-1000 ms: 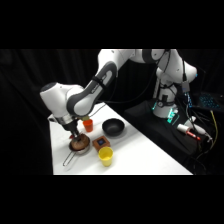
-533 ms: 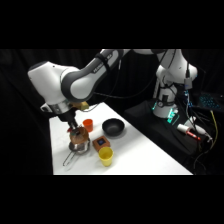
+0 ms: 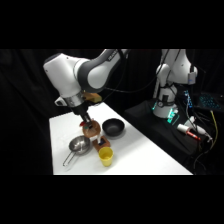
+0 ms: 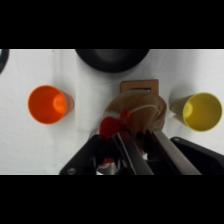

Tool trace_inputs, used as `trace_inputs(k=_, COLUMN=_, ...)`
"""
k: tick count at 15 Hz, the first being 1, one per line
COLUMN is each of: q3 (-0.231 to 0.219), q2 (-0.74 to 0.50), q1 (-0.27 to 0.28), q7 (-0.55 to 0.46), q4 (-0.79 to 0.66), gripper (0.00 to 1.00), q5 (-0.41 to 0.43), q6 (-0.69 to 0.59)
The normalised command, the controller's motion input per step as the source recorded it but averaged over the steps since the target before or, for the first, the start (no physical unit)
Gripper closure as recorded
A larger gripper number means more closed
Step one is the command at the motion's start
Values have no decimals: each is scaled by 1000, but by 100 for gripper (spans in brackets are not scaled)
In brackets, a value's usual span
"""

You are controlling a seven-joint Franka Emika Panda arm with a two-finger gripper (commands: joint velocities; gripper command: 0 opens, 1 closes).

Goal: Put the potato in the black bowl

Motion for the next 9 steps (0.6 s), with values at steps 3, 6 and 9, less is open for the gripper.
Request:
trace_inputs(k=3, q3=-11, q2=-677, q1=-11, q7=75, q4=-943, gripper=94, q5=-30, q6=373)
trace_inputs(k=6, q3=-45, q2=-666, q1=-32, q7=90, q4=-894, gripper=94, q5=-59, q6=409)
trace_inputs(k=9, q3=-65, q2=-662, q1=-41, q7=130, q4=-854, gripper=94, q5=-129, q6=472)
